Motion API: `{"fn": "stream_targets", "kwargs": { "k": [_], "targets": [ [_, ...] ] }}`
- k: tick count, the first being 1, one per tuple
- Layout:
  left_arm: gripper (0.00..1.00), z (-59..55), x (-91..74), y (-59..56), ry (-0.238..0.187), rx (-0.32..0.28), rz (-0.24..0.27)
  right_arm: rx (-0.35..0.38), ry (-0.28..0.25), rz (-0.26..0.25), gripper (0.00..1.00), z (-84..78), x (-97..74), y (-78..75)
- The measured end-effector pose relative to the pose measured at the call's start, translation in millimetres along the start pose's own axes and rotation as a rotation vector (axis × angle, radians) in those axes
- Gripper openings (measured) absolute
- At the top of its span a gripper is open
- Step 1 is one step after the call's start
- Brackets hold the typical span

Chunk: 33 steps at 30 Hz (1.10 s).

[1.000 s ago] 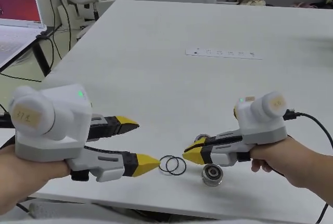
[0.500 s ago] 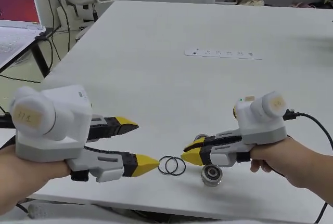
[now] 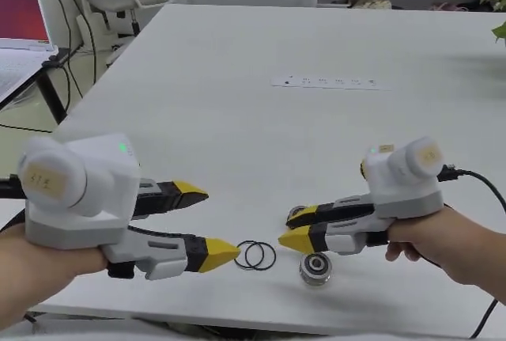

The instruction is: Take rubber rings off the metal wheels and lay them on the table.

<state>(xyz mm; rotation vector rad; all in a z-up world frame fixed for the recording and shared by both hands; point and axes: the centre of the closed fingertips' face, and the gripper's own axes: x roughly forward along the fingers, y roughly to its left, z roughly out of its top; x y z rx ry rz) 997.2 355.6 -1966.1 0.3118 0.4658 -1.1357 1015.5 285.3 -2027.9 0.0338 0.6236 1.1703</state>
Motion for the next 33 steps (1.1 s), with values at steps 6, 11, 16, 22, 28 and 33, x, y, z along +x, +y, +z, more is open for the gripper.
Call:
{"fn": "stream_targets", "kwargs": {
  "k": [6, 11, 16, 22, 28, 33],
  "targets": [
    [0.49, 0.9, 2.2, 2.7, 0.003, 0.001, 0.0, -0.003, -0.004, -0.011, 0.23, -0.7, -7.1, -3.9],
    [0.49, 2.7, 4.4, 5.6, 0.003, 0.0, 0.002, -0.008, -0.004, -0.017, 0.2, -1.8, -12.9, -7.2],
    [0.49, 2.3, 7.2, 7.3, 0.01, 0.001, 0.001, -0.012, -0.011, -0.027, 0.22, -3.7, -18.8, -10.9],
    [0.49, 4.0, 12.1, 9.7, 0.018, 0.008, -0.003, -0.014, -0.008, -0.041, 0.22, -6.1, -22.7, -15.4],
    [0.49, 7.5, 18.5, 14.8, 0.021, 0.014, -0.005, -0.008, -0.014, -0.057, 0.23, -5.1, -26.5, -18.1],
    [0.49, 8.4, 25.2, 19.5, 0.025, 0.007, -0.01, -0.009, -0.011, -0.074, 0.24, -7.9, -32.4, -23.0]
  ]
}}
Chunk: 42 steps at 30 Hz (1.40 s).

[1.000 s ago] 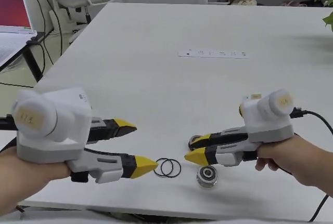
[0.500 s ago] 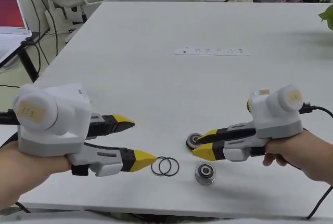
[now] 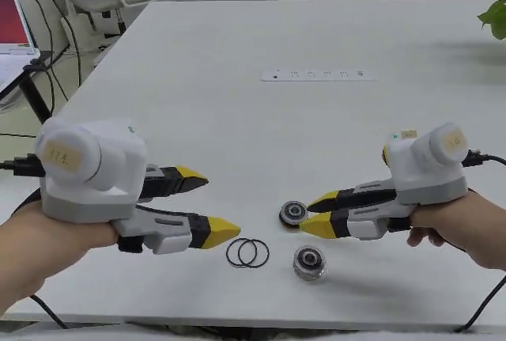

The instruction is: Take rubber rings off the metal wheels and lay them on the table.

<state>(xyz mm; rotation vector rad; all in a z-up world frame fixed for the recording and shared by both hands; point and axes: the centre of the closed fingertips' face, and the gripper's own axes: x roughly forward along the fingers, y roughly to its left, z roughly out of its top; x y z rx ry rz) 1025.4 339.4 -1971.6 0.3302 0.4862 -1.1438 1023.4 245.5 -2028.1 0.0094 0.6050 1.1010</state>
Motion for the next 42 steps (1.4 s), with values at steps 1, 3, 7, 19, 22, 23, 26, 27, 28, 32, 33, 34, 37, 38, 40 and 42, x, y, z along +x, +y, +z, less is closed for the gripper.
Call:
{"fn": "stream_targets", "kwargs": {
  "k": [1, 3, 7, 19, 22, 23, 26, 27, 28, 32, 33, 34, 37, 38, 40, 42],
  "targets": [
    [0.49, -0.1, 1.2, 0.5, 0.002, 0.001, -0.001, 0.003, 0.0, -0.004, 0.24, -0.9, -1.1, -1.5],
    [0.49, -0.5, 4.1, 1.6, 0.008, 0.002, -0.004, 0.006, 0.003, -0.013, 0.24, -2.6, -2.4, -3.9],
    [0.49, -0.5, 10.4, 3.9, 0.015, 0.001, -0.009, 0.006, 0.006, -0.025, 0.24, -4.6, -4.4, -7.6],
    [0.48, -6.3, 25.9, 10.6, 0.046, -0.014, -0.028, 0.021, 0.006, -0.055, 0.26, -8.8, -8.6, -20.7],
    [0.48, -7.0, 28.8, 13.3, 0.05, -0.021, -0.031, 0.025, 0.008, -0.062, 0.26, -10.5, -9.3, -24.6],
    [0.48, -7.0, 29.7, 13.8, 0.049, -0.025, -0.032, 0.026, 0.009, -0.063, 0.26, -10.9, -9.4, -25.4],
    [0.48, -8.2, 33.5, 14.9, 0.053, -0.033, -0.038, 0.027, 0.012, -0.069, 0.27, -12.2, -9.3, -28.3],
    [0.47, -9.0, 35.3, 15.2, 0.056, -0.035, -0.04, 0.029, 0.011, -0.07, 0.27, -12.4, -9.2, -29.1],
    [0.47, -9.6, 36.5, 15.3, 0.059, -0.035, -0.043, 0.03, 0.011, -0.069, 0.27, -12.4, -8.9, -29.5],
    [0.47, -12.1, 42.5, 16.4, 0.069, -0.04, -0.05, 0.036, 0.012, -0.068, 0.27, -13.5, -7.9, -31.6],
    [0.47, -12.3, 43.7, 16.6, 0.069, -0.041, -0.051, 0.037, 0.012, -0.069, 0.27, -13.8, -7.7, -32.2],
    [0.47, -12.5, 44.9, 16.7, 0.071, -0.042, -0.053, 0.037, 0.011, -0.07, 0.27, -13.6, -7.5, -32.6],
    [0.46, -14.6, 49.1, 17.2, 0.083, -0.037, -0.058, 0.036, 0.009, -0.072, 0.27, -13.4, -6.8, -34.4],
    [0.46, -14.7, 50.8, 17.6, 0.083, -0.04, -0.061, 0.038, 0.009, -0.073, 0.27, -13.4, -6.5, -34.8],
    [0.46, -14.7, 53.6, 17.9, 0.083, -0.044, -0.066, 0.04, 0.008, -0.072, 0.27, -13.7, -5.9, -35.4],
    [0.46, -14.9, 56.8, 17.9, 0.084, -0.046, -0.071, 0.041, 0.009, -0.073, 0.27, -14.6, -5.4, -35.9]
  ]
}}
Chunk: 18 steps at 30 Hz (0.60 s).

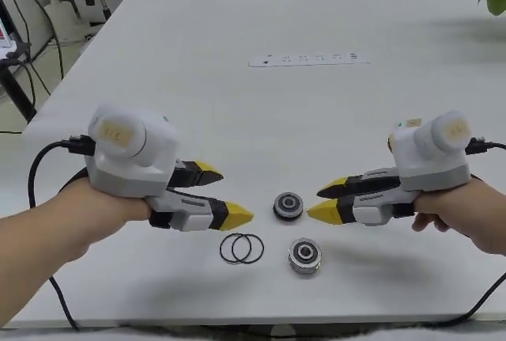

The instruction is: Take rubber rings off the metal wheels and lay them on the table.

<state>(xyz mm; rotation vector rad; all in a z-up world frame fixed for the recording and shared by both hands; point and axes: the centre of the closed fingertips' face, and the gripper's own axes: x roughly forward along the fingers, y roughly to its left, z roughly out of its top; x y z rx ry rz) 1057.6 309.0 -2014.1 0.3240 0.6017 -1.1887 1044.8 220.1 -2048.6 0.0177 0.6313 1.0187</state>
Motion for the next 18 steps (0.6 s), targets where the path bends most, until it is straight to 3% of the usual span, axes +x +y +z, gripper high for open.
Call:
{"fn": "stream_targets", "kwargs": {
  "k": [18],
  "targets": [
    [0.44, -2.3, 27.2, -2.7, 0.034, 0.018, -0.051, 0.006, 0.007, -0.006, 0.27, -5.0, 2.7, -5.1]
  ]
}}
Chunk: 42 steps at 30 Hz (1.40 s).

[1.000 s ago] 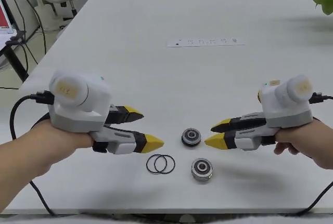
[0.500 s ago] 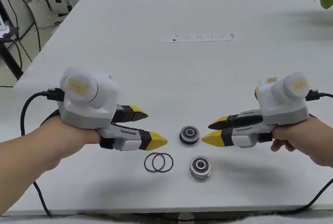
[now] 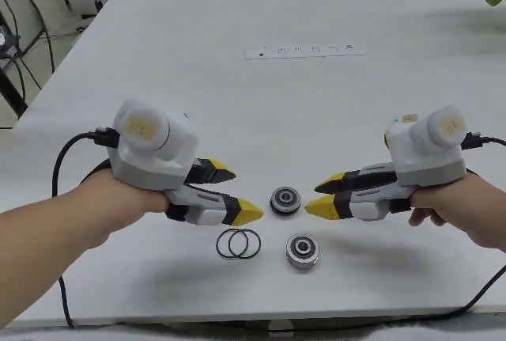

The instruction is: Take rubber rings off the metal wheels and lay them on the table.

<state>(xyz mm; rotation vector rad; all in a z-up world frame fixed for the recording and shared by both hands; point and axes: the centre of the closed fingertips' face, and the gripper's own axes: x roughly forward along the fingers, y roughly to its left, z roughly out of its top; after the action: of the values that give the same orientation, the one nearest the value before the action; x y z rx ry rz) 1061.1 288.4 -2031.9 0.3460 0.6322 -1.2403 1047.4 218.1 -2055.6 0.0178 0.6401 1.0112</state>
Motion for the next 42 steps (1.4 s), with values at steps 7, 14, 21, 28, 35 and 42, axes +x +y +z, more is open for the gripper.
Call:
{"fn": "stream_targets", "kwargs": {
  "k": [7, 14, 21, 28, 35, 42],
  "targets": [
    [0.42, 1.2, 11.0, -4.1, 0.01, 0.009, -0.019, 0.004, 0.004, 0.002, 0.27, -3.0, 1.0, -0.5],
    [0.39, 1.2, 20.5, -5.4, 0.014, 0.013, -0.035, 0.01, 0.005, 0.002, 0.27, -5.1, 1.7, -1.1],
    [0.36, 1.7, 29.8, -7.7, 0.019, 0.017, -0.052, 0.015, 0.003, 0.0, 0.27, -5.3, 2.1, -1.7],
    [0.33, 4.0, 37.4, -8.4, 0.02, 0.013, -0.066, 0.019, 0.005, 0.0, 0.27, -7.0, 2.4, -2.0],
    [0.28, 7.0, 44.9, -10.4, 0.022, 0.017, -0.082, 0.024, 0.004, 0.0, 0.26, -7.2, 2.8, -2.7],
    [0.25, 9.2, 51.3, -10.8, 0.024, 0.021, -0.088, 0.028, 0.005, 0.0, 0.26, -8.1, 2.4, -3.7]
  ]
}}
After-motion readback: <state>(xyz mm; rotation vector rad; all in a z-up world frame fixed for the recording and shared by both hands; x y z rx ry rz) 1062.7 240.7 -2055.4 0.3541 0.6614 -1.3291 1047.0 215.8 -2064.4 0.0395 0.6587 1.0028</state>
